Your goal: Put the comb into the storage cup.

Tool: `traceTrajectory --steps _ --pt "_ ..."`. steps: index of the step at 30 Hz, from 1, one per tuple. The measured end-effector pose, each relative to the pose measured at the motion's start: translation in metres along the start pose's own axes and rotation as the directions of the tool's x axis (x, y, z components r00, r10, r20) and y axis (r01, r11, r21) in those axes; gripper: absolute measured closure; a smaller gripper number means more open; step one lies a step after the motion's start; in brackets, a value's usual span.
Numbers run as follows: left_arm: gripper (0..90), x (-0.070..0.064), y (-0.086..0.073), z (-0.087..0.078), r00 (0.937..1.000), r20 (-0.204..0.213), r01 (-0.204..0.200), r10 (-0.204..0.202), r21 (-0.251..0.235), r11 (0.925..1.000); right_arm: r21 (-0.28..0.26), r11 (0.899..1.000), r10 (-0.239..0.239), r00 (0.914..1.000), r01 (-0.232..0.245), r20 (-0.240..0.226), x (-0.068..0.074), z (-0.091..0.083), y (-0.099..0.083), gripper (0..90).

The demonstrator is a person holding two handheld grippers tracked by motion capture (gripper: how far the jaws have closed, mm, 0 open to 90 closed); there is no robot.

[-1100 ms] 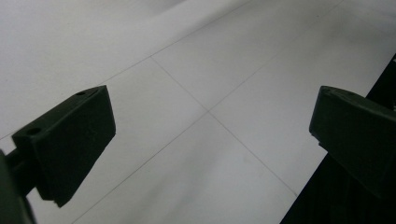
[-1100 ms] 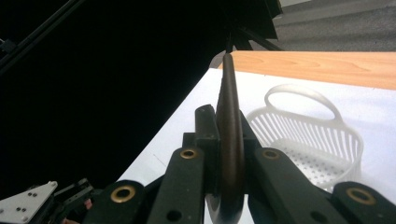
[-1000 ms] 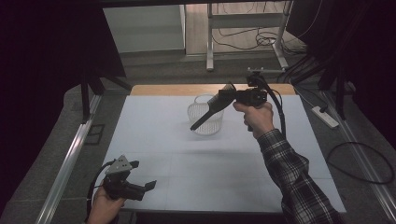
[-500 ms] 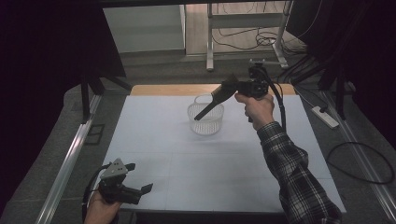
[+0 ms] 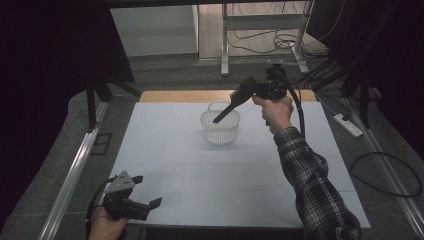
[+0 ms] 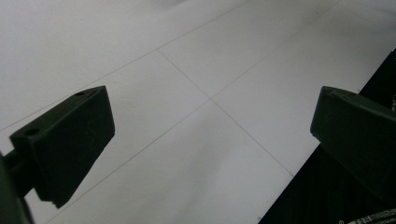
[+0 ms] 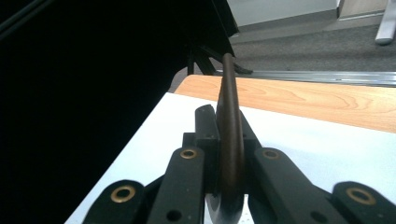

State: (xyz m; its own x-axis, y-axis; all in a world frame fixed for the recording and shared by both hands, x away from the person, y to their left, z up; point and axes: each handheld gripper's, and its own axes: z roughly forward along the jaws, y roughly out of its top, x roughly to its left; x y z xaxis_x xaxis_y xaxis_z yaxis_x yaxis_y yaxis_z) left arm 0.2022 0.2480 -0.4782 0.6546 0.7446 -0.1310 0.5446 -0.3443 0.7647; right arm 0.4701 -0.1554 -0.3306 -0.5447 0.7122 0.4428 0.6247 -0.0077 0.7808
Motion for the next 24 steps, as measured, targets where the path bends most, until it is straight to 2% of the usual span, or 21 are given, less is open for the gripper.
traceTrajectory --steps 9,24 --pt "0.0 0.001 0.000 0.000 1.0000 0.004 0.009 -0.009 0.001 1.0000 0.015 0.999 -0.033 0.9989 0.033 0.033 -0.001 0.010 -0.004 86.3" --pt "0.0 0.003 0.000 0.000 0.9997 0.012 0.020 -0.020 0.000 0.9998 0.036 0.998 -0.047 0.9979 0.045 0.044 -0.005 0.027 -0.015 86.3"
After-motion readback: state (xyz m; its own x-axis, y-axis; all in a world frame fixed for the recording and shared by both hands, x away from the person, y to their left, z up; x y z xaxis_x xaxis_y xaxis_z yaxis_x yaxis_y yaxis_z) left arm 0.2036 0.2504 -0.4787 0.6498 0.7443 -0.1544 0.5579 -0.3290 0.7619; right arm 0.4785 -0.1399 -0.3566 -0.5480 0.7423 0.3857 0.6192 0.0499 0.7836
